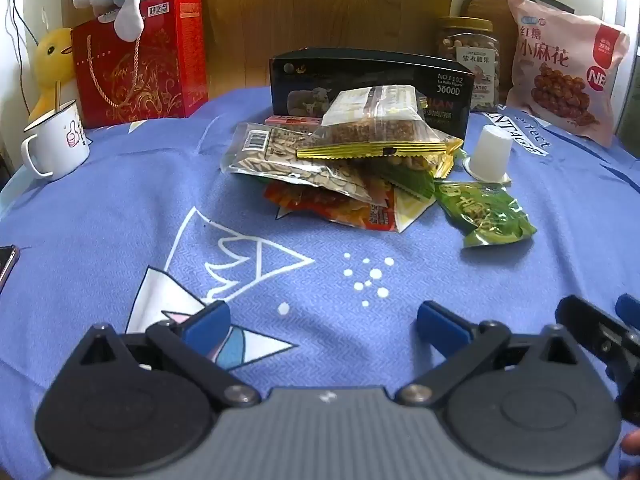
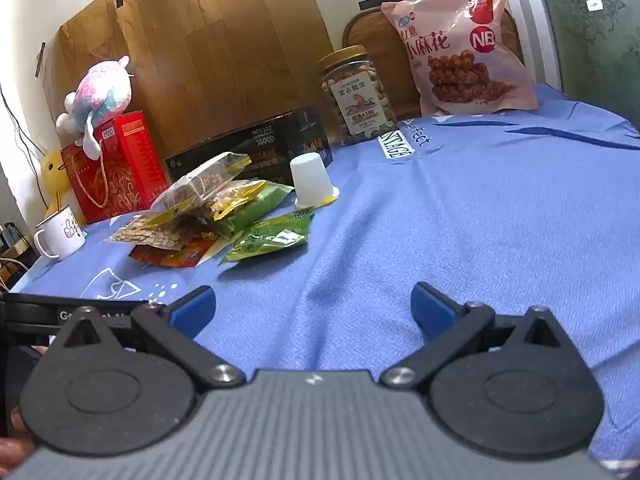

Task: Organize snacks
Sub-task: 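Move the left tool toward the pile of snack packets, then grasp the gold-wrapped snack packet with the left tool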

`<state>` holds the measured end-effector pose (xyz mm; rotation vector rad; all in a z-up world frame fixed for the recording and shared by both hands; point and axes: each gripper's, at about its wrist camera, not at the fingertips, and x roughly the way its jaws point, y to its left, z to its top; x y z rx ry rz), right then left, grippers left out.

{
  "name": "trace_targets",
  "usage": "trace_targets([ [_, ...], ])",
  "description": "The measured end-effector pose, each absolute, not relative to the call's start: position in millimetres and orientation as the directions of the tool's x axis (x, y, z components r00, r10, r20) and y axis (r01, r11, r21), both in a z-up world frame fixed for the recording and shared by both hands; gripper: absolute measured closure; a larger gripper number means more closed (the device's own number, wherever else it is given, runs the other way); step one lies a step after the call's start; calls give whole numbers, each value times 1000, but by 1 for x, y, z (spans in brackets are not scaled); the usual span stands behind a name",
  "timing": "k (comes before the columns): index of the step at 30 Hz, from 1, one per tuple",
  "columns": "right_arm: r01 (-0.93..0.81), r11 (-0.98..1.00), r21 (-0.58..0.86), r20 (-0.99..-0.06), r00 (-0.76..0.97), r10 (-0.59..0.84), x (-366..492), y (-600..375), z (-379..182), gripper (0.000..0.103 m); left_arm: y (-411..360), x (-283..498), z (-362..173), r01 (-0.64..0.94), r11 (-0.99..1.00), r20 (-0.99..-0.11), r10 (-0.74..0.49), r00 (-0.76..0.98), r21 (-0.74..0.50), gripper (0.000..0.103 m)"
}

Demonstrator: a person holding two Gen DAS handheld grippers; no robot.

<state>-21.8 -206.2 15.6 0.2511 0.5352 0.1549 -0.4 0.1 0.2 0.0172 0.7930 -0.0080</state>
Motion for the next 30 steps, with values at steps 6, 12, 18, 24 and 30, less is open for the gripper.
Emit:
trace_targets([
  [6, -83, 963, 255, -484, 852, 201, -23, -202, 15, 0, 0, -4, 5, 31, 1000, -703, -19, 711, 3, 0],
  [12, -87, 963, 257, -472, 858, 204, -24, -205, 24, 0, 10, -13, 11, 96, 994, -674, -103, 732, -48, 0],
  [18, -175, 949, 262, -417, 866, 275, -4, -188, 52, 5, 54, -5, 19, 48, 984, -626, -146, 766, -171, 0],
  [24, -242, 832, 500, -454, 744, 490, 58, -173, 57, 41, 92, 19, 22, -76, 979, -567, -45, 822, -188, 0],
  [30, -145, 682, 717, -452, 647, 614, 101, -170, 36, 78, 107, 30, 11, -59, 962, -566, -107, 818, -268, 6],
])
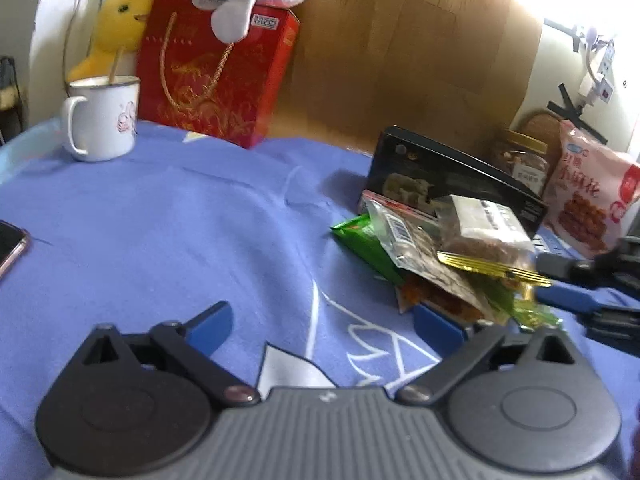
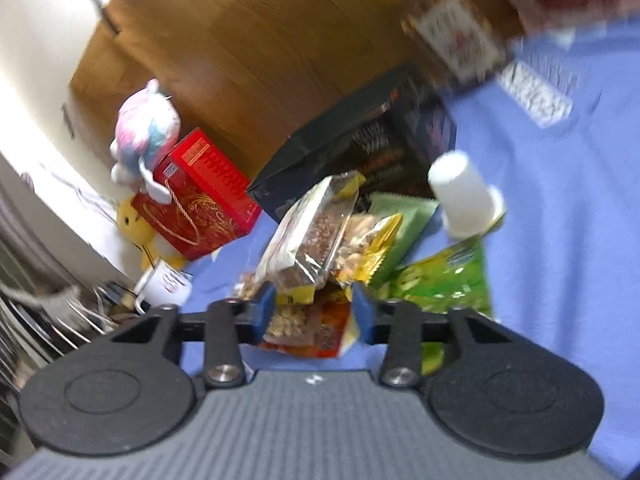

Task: Organize snacks
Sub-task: 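Grasp the gold-wrapped snack packet with the left tool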

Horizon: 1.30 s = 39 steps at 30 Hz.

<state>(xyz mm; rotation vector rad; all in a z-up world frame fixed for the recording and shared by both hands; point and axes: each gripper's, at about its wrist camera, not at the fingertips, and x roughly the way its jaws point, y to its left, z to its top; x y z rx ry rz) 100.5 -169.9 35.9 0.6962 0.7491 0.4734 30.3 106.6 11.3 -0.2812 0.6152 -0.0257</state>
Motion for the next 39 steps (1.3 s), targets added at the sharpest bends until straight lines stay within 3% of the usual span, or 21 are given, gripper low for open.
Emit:
trace_targets([
  [1, -139, 671, 729, -451, 640, 622, 103, -169, 35, 86, 108, 32, 12, -57, 960, -559, -110, 822, -274, 6],
  [6, -167, 675, 719, -433, 652, 622, 90, -168, 41, 90, 108, 22, 7, -36, 961, -534, -120, 837, -273, 7],
  [16, -348, 791, 504, -449, 676, 584, 19, -234, 85, 97, 96, 9, 11, 44, 971, -511, -163, 844, -236, 6],
  [20, -412, 785, 461, -460, 645, 609, 8, -232, 95, 100, 95, 3, 14, 122, 932, -505, -291, 813, -340, 6],
  [24, -498, 707, 503, -438, 558, 705, 8, -198, 86, 100, 93, -5, 21, 154, 910, -491, -342, 801, -384, 6],
  [27, -553, 633, 542, -422, 472, 774, 14, -164, 70, 99, 102, -14, 29, 147, 904, -470, -341, 814, -402, 6],
  [35, -525, 602, 601, -450, 400, 798, 36, -130, 39, 81, 132, -28, 39, 53, 921, -473, -247, 846, -386, 6],
  [37, -509, 640, 575, -459, 447, 768, 32, -142, 38, 73, 132, -24, 34, 59, 917, -491, -264, 830, -394, 8],
  [39, -493, 689, 531, -482, 493, 724, 22, -151, 37, 68, 130, -19, 28, 83, 902, -511, -314, 800, -424, 18],
])
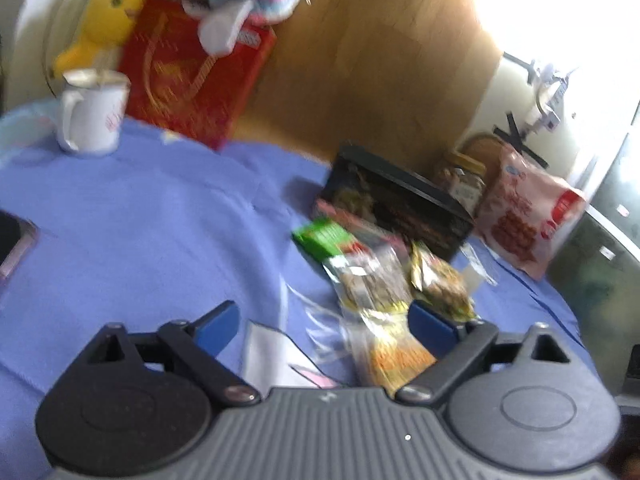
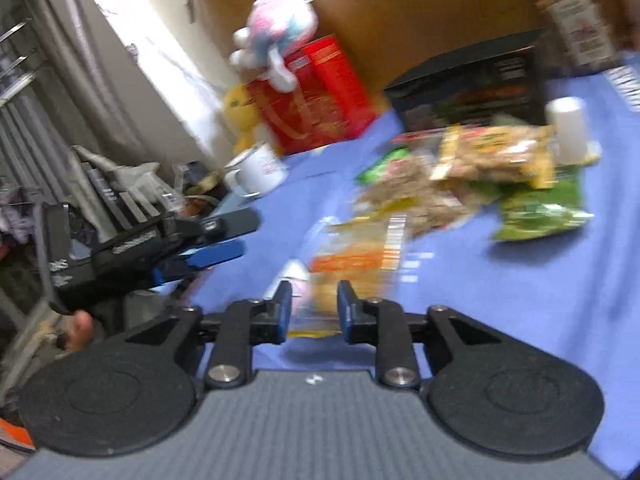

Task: Organize snacks
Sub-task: 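Grasp the gold-wrapped snack packet with the left tool, then carry the gold packet over the black tin and open the left tool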

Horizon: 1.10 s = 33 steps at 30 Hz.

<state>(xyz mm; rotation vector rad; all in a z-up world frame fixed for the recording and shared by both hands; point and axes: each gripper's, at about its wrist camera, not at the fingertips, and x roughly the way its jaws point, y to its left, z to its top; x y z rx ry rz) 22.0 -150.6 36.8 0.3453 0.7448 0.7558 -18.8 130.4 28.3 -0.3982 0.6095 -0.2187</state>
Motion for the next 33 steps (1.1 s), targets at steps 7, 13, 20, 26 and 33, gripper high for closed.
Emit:
trace_targets([
  [7, -561, 761, 326, -556, 538, 634, 6, -145, 27, 56, 108, -4, 12, 163, 853, -563, -459, 688, -496, 41],
  [13, -650, 722, 235, -574, 507, 643, 7, -119, 16, 59, 82, -12, 2, 222, 884, -607, -447, 657, -412, 52],
  [20, -636, 736, 234, -506, 566, 651, 4, -120, 31, 79, 73, -16, 33, 260, 895, -535, -429, 728, -363, 57],
  [26, -588, 777, 228, -401, 670, 625, 36, -140, 66, 79, 56, 25, 75, 330, 887, -457, -452, 766, -325, 57],
  [33, -485, 833, 267, -397, 732, 553, 133, -158, 87, 79, 26, 137, 97, 339, 883, -434, -458, 776, -325, 57],
])
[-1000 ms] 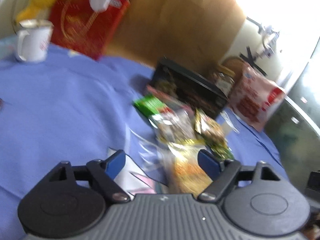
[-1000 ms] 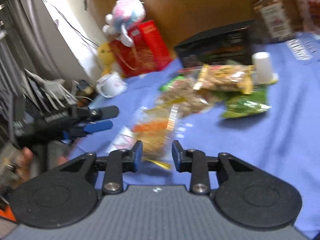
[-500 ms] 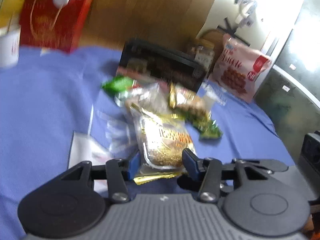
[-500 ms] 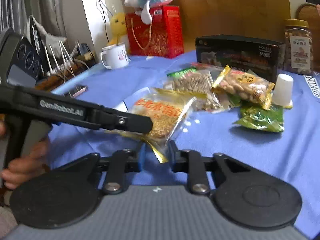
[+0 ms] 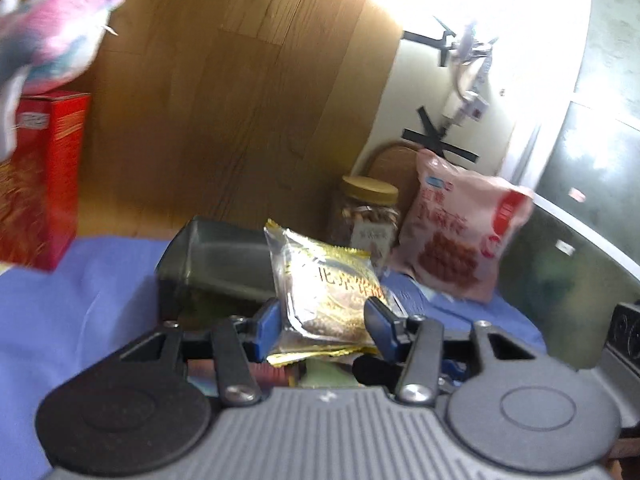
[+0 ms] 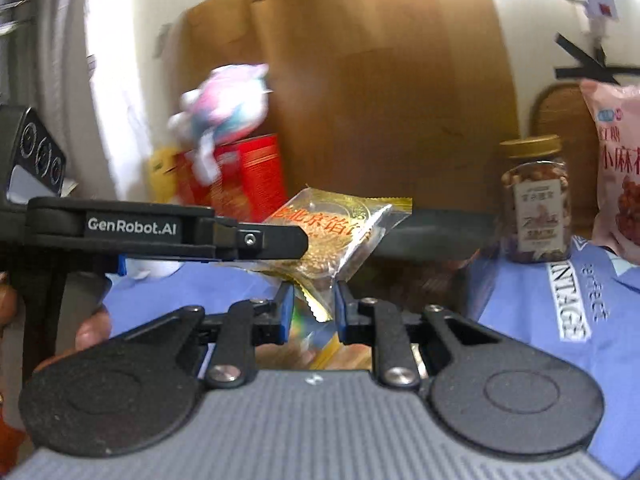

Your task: Organize snacks

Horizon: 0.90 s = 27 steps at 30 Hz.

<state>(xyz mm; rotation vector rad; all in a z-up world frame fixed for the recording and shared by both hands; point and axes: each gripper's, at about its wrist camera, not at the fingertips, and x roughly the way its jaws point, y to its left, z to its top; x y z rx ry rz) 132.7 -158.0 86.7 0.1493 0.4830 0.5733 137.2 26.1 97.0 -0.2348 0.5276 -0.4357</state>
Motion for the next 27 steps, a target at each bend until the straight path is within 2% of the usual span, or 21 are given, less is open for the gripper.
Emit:
trace_targets([
  [3, -432, 848, 308, -425, 735, 529, 169, -164, 81, 79, 16, 180, 90, 313, 884, -469, -452, 759, -346, 58],
  [7, -387, 882, 267, -450, 760, 470, 185, -167, 73, 73, 7, 211, 78, 280, 907, -502, -410, 762, -316, 55],
  [9, -379, 882, 281, -424, 775, 468, 181, -178, 74, 70, 11, 211, 82, 286, 910, -475, -403, 782, -301, 42],
  [10, -376, 878, 298, -401, 785, 472, 177, -186, 76, 69, 19, 207, 87, 265, 921, -435, -370, 821, -284, 37],
  [11, -372, 878, 303, -388, 793, 470, 176, -191, 76, 68, 25, 205, 90, 224, 940, -408, -315, 857, -257, 29],
  [12, -362, 882, 301, -381, 802, 459, 172, -197, 77, 67, 31, 205, 92, 157, 964, -397, -233, 888, -215, 27],
  [14, -339, 891, 303, -388, 810, 440, 170, -207, 73, 61, 41, 218, 87, 49, 988, -430, -109, 896, -148, 27],
  [17, -356, 881, 314, -427, 775, 465, 168, -209, 63, 59, 58, 244, 63, 6, 977, -560, -126, 819, -211, 32],
  [19, -368, 882, 295, -459, 755, 469, 171, -204, 56, 59, 60, 255, 46, -2, 968, -634, -164, 756, -253, 44],
  [20, -369, 883, 289, -471, 748, 467, 173, -201, 54, 59, 59, 256, 38, 5, 960, -660, -196, 726, -279, 58],
  [23, -335, 897, 289, -493, 750, 440, 183, -203, 49, 58, 50, 241, 33, -1, 960, -656, -192, 730, -281, 53],
  [27, -296, 907, 301, -494, 765, 414, 186, -214, 47, 56, 44, 220, 36, -14, 953, -654, -198, 730, -304, 53],
])
